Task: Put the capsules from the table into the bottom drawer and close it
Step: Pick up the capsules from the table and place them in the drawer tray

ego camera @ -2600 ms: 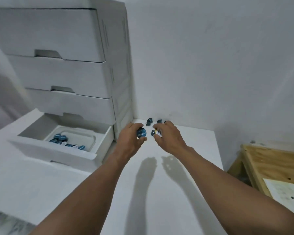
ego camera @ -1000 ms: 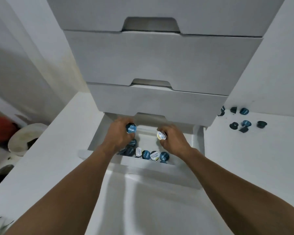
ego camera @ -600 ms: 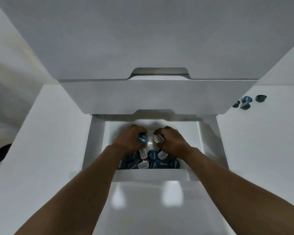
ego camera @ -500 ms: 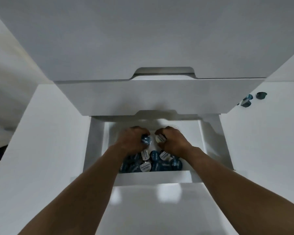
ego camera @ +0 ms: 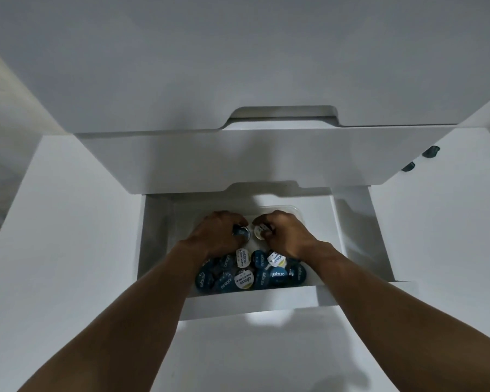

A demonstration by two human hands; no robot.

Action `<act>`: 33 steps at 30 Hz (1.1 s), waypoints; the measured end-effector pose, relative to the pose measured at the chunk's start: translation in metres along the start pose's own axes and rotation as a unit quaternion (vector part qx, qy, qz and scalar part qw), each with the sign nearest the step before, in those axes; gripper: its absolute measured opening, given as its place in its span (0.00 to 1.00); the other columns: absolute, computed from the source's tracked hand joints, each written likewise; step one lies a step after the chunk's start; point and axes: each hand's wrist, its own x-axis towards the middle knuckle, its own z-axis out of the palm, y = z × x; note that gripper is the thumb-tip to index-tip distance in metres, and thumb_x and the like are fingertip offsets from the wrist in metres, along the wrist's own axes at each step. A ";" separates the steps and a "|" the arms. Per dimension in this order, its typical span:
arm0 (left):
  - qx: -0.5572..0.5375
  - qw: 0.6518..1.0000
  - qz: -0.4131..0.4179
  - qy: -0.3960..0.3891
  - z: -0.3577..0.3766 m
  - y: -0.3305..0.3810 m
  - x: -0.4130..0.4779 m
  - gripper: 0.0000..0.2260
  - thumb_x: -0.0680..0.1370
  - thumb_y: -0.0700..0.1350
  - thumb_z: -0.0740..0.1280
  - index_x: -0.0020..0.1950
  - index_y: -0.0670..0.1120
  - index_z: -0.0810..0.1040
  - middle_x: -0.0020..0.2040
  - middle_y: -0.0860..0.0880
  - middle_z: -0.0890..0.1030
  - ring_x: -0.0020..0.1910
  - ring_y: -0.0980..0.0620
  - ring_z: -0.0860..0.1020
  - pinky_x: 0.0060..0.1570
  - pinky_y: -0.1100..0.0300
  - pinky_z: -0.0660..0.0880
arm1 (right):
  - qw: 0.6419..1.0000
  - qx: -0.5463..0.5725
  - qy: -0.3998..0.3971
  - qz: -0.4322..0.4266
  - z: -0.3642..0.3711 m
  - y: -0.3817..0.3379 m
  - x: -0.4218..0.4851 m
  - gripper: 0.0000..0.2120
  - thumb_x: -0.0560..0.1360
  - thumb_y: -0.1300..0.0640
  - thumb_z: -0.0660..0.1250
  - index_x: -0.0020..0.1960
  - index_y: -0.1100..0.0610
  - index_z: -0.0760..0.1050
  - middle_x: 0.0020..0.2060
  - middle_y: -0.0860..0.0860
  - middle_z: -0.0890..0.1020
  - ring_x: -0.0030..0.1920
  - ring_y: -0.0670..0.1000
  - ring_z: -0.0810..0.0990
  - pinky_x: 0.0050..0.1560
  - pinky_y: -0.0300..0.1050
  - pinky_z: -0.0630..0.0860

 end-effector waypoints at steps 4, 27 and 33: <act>-0.007 1.000 0.000 -0.006 0.001 -0.001 0.001 0.15 0.73 0.51 0.68 0.59 0.54 0.78 0.57 0.51 0.82 0.53 0.52 0.79 0.55 0.60 0.76 | 1.000 0.009 0.000 -0.001 -0.001 -0.001 -0.001 0.17 0.75 0.62 0.66 0.63 0.52 0.77 0.60 0.55 0.79 0.59 0.55 0.77 0.61 0.45 0.75; 0.031 0.999 0.012 -0.010 -0.002 0.004 0.000 0.14 0.73 0.47 0.69 0.59 0.51 0.79 0.56 0.49 0.82 0.53 0.51 0.80 0.55 0.59 0.76 | 0.998 0.035 -0.011 0.048 0.006 -0.006 -0.008 0.18 0.73 0.55 0.70 0.63 0.51 0.76 0.56 0.53 0.82 0.54 0.53 0.80 0.54 0.40 0.75; 0.046 0.999 0.012 0.017 -0.009 0.011 -0.008 0.16 0.73 0.47 0.69 0.61 0.50 0.78 0.59 0.48 0.81 0.56 0.51 0.78 0.57 0.59 0.75 | 0.997 0.030 -0.001 0.074 0.003 -0.014 -0.015 0.22 0.75 0.54 0.69 0.68 0.52 0.71 0.62 0.54 0.78 0.58 0.55 0.79 0.59 0.49 0.77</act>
